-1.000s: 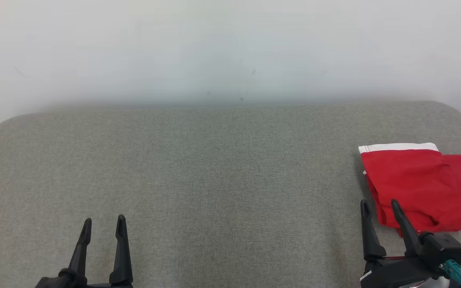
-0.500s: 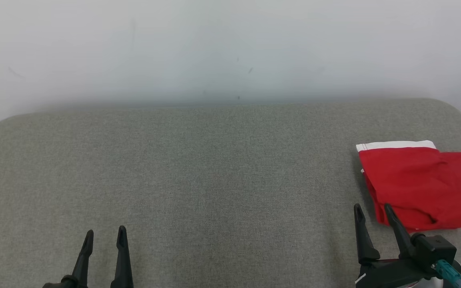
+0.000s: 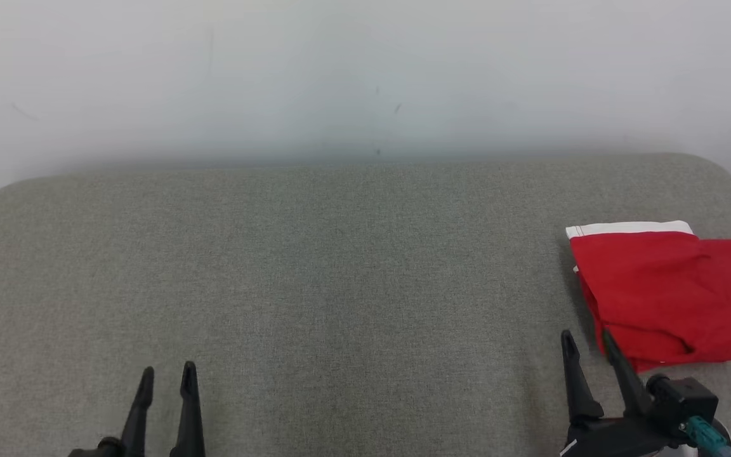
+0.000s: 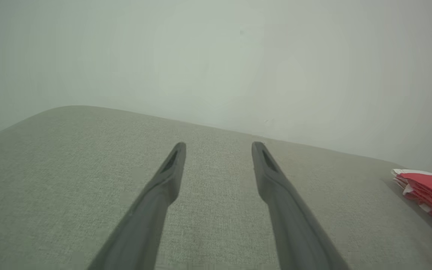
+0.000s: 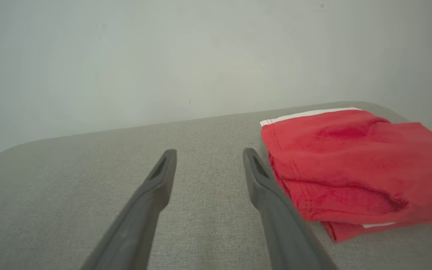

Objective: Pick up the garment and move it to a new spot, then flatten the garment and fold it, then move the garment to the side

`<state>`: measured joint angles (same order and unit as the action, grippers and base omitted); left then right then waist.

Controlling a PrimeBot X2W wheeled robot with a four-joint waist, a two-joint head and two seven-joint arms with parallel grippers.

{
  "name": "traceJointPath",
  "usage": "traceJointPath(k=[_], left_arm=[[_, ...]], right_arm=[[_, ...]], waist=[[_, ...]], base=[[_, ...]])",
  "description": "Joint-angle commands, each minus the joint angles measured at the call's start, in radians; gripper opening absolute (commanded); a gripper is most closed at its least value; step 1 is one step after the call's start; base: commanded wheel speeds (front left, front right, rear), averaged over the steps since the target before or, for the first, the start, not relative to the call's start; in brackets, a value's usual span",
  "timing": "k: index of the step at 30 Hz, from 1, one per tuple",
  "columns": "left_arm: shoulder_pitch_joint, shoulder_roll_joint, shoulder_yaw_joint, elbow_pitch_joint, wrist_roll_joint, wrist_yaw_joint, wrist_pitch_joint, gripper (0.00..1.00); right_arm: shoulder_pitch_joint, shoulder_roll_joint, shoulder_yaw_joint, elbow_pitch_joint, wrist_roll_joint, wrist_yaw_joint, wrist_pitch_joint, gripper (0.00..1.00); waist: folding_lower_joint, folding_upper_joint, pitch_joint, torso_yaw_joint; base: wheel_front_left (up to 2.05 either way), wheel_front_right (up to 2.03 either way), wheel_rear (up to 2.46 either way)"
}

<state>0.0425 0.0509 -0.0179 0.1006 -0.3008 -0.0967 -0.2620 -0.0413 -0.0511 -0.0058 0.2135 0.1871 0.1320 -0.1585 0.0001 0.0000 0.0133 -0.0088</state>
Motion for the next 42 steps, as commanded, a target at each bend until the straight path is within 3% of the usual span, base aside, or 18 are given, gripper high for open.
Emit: traceJointPath(k=[1, 5, 25, 42], left_arm=[[0.001, -0.001, 0.0, 0.004, -0.002, 0.0, 0.001, 0.0], [0.012, -0.002, -0.001, 0.038, -0.018, 0.0, 0.009, 0.0], [-0.052, -0.001, 0.027, 0.084, -0.35, -0.009, 0.102, 0.0], [-0.092, -0.001, 0.046, 0.113, -0.567, -0.016, 0.162, 0.0]], right_arm=[[0.001, 0.0, -0.001, 0.004, 0.002, 0.0, 0.001, 0.0], [0.019, 0.001, -0.003, 0.04, 0.019, 0.0, 0.007, 0.0], [-0.015, 0.001, -0.039, 0.045, 0.38, 0.0, 0.077, 0.0], [-0.036, 0.001, -0.063, 0.049, 0.614, -0.001, 0.123, 0.0]], waist=[[0.0, 0.0, 0.0, 0.0], [0.0, 0.0, 0.0, 0.0], [0.0, 0.0, -0.001, 0.001], [0.0, 0.0, -0.002, 0.003]], base=[[0.0, 0.0, 0.0], [0.0, 0.0, 0.0], [0.0, 0.0, 0.0], [0.0, 0.0, 0.0]])
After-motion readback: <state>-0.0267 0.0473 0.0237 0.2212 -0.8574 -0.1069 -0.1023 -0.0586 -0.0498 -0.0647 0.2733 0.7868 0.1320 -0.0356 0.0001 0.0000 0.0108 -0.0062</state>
